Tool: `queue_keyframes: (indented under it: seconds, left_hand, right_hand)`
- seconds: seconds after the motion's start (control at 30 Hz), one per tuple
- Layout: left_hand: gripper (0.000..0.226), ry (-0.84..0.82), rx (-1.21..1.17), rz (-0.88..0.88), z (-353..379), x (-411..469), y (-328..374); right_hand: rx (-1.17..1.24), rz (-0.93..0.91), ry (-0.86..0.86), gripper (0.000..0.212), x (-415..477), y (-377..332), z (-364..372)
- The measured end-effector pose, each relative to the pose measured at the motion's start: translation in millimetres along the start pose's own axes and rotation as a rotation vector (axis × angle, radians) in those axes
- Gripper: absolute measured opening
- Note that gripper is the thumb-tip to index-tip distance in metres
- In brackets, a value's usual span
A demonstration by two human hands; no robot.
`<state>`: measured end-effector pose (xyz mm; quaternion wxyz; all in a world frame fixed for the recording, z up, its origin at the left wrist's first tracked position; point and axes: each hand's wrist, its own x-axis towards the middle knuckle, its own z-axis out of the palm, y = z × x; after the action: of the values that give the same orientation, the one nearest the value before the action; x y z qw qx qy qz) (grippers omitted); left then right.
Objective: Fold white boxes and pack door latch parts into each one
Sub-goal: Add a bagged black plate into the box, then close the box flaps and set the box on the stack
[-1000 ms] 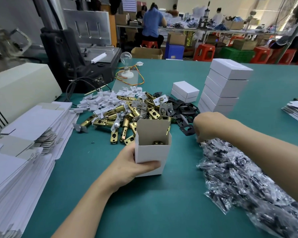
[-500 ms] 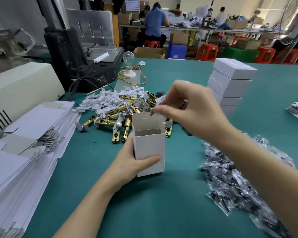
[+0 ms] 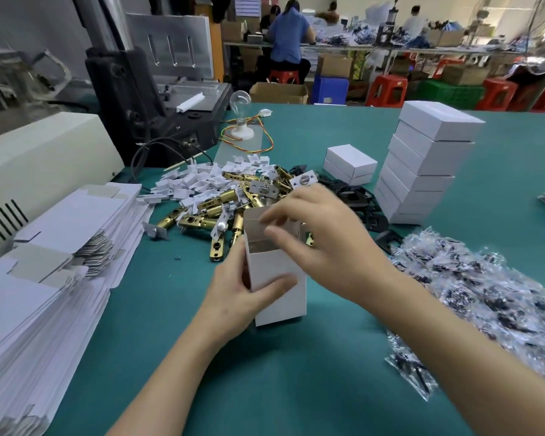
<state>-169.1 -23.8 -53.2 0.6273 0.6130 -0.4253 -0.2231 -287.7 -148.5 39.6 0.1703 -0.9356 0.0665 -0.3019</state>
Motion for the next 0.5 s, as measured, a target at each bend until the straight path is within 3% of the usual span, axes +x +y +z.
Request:
queue_keyframes:
  seconds: [0.1, 0.17, 0.3, 0.5]
  left_hand:
    - [0.060, 0.170, 0.030, 0.070, -3.0, -0.4, 2.0]
    - [0.063, 0.279, 0.042, 0.092, -4.9, -0.6, 3.0]
    - [0.056, 0.333, 0.072, 0.142, -4.8, -1.9, 3.7]
    - [0.034, 0.335, 0.152, 0.217, -5.1, -4.9, 3.3]
  right_hand:
    - [0.128, 0.141, 0.261, 0.017, -13.7, 16.6, 8.4]
    - [0.229, 0.245, 0.330, 0.023, -23.5, 23.6, 18.5]
    - [0.385, 0.352, 0.308, 0.025, -37.9, 29.1, 40.0]
    - [0.473, 0.320, 0.300, 0.020, -45.4, 31.2, 43.4]
